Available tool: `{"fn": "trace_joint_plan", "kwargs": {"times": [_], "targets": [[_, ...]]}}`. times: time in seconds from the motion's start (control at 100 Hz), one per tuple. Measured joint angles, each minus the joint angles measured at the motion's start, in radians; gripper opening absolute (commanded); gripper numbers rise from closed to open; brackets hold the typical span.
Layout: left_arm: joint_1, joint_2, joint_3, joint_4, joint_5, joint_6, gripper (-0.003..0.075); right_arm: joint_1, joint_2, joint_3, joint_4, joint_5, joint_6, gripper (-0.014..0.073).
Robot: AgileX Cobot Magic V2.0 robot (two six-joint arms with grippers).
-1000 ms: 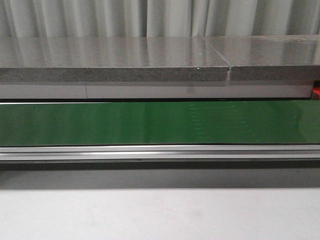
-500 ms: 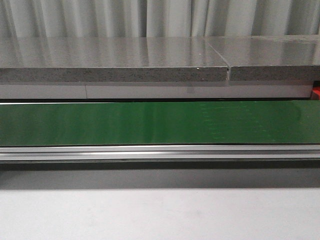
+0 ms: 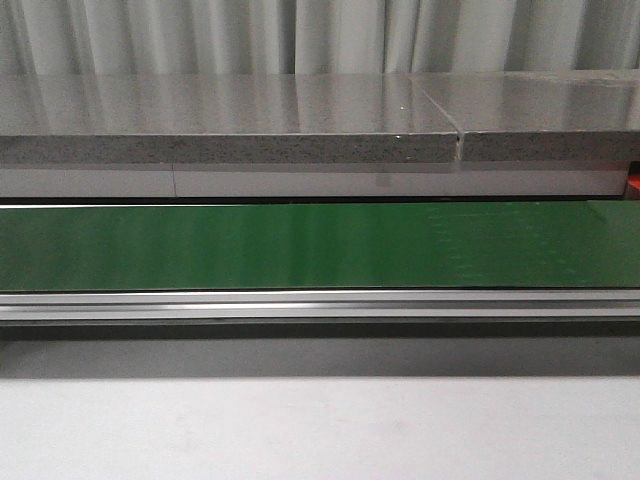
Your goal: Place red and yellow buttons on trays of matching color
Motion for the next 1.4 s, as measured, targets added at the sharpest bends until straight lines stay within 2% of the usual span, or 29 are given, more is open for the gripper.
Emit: {"fn": "trace_joint_plan", "kwargs": {"times": [0.8,0.88,0.97,1.08,1.27,1.4], "targets": [[0.0,0.0,0.0,0.013,-0.003,0.0,-0.0021,0.0,0.0,0.0,-0.003,0.0,0.002,-0.0067],[0.0,-0.006,0.013,0.043,-0.052,0.0,-0.0021,0.0,0.0,0.0,-0.003,0.0,0.002,-0.0067],[0.012,-0.037,0.057,0.076,-0.134,-0.061,-0.0021,0.0,0.0,0.0,-0.003,0.0,0.002,-0.0067],[0.051,-0.088,0.149,0.109,-0.233,-0.131,-0.0021,0.0,0.0,0.0,-0.003,0.0,0.002,-0.0067],[0.094,-0.24,0.337,0.163,-0.467,-0.154,-0.0021,0.0,0.0,0.0,-0.003,0.0,0.002,-0.0067],[0.105,-0.346,0.442,0.169,-0.512,-0.162,-0.0021,0.0,0.0,0.0,-0.003,0.0,0.002,-0.0067]]}}
